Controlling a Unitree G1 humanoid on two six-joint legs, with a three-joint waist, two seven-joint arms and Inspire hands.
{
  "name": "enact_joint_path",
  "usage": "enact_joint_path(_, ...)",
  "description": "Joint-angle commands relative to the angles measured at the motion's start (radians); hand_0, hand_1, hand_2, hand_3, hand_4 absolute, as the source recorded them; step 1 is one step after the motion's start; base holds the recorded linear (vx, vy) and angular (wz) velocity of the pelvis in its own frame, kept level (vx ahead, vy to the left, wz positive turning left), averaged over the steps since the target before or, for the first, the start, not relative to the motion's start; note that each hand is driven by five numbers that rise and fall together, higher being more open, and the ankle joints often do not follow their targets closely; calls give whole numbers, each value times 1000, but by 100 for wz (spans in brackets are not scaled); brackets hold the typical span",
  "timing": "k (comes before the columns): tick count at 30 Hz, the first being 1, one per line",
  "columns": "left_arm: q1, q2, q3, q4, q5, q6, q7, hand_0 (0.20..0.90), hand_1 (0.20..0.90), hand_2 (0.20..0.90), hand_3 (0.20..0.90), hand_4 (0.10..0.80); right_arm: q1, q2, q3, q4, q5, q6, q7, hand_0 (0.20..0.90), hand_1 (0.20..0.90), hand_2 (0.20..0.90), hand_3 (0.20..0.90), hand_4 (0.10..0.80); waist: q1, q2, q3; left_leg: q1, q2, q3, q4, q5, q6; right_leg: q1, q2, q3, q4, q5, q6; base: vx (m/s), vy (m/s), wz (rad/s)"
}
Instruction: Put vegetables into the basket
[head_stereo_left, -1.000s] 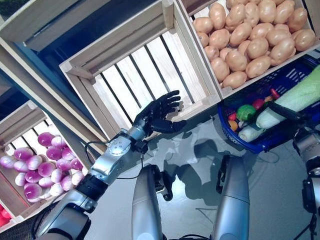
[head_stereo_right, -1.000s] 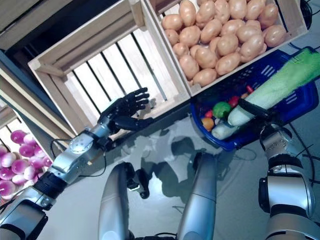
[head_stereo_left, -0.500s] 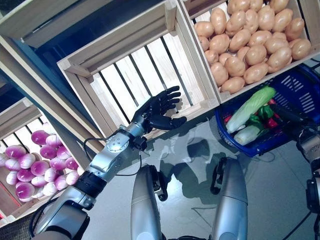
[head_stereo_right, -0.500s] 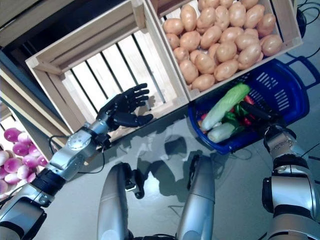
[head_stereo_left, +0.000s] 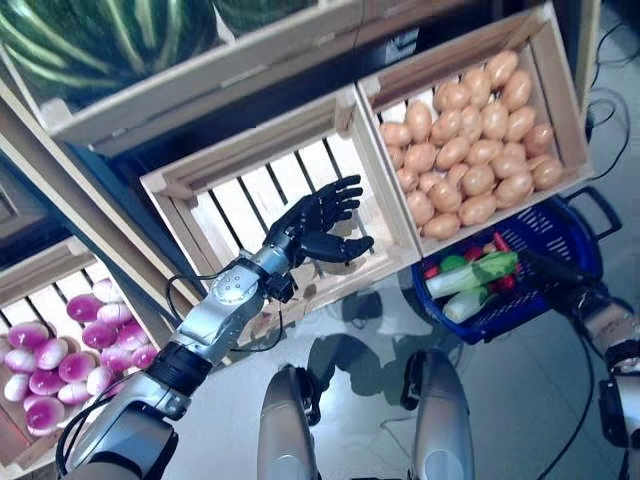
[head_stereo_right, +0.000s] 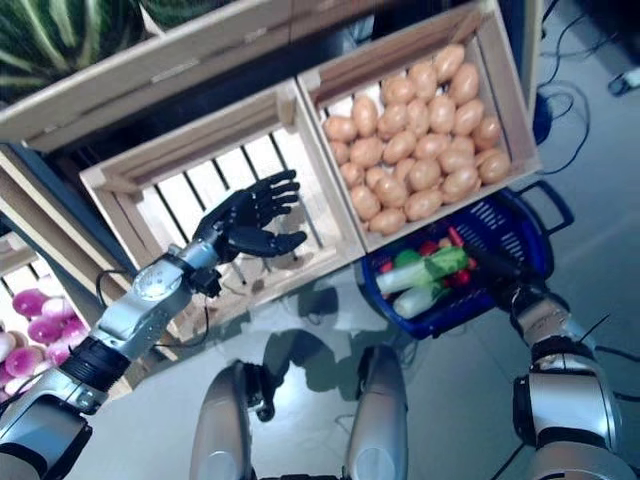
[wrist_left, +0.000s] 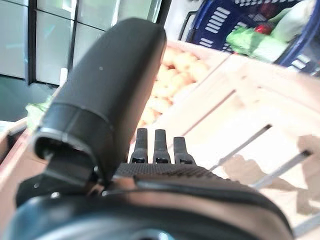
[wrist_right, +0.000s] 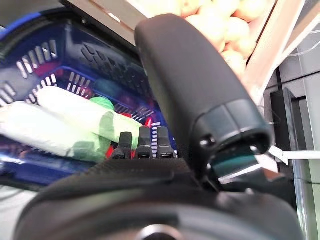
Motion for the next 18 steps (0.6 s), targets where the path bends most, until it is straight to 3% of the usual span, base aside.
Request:
enact_joint_path(1, 12, -35, 32, -1, 23, -59, 2, 900, 900, 900, 900, 800, 56, 45, -31, 10, 34, -103, -14, 900, 900, 900, 900, 800, 25, -23, -153, 44, 7, 38, -149, 177, 31, 126, 43, -2, -185, 144, -61, 134, 4, -13)
enact_joint_path(4, 83, -65, 43, 74, 46, -120, -35, 900, 900, 900, 900, 800, 127, 107, -10, -57, -54, -165, -65, 900, 900, 900, 900, 800, 22, -40, -202, 135, -2, 66, -285, 215, 20, 223, 76, 3, -333, 191, -52, 193, 9, -14)
enact_joint_path(9, 210, -128, 68, 210, 105, -194, -74, 900, 900, 900, 900, 800, 291, 205, -9, -180, -107, -272, -141, 900, 900, 900, 900, 800, 10, -60, -288, 283, -54, 103, -520, 288, 15, 362, 119, 11, -570, 270, -22, 181, 37, -5)
enact_joint_path(14, 315, -178, 100, 271, 171, -237, -89, 900, 900, 900, 900, 800, 434, 313, 30, -361, -209, -331, -221, 900, 900, 900, 900, 800, 2, -56, -360, 392, -99, 103, -742, 373, 18, 446, 142, 25, -745, 354, 9, 133, 84, -12)
enact_joint_path(18, 375, -204, 140, 335, 220, -254, -89, 900, 900, 900, 900, 800, 505, 399, 94, -483, -265, -364, -243, 900, 900, 900, 900, 800, -12, -52, -388, 454, -122, 114, -846, 404, 20, 483, 158, 40, -829, 389, 19, 66, 77, -14)
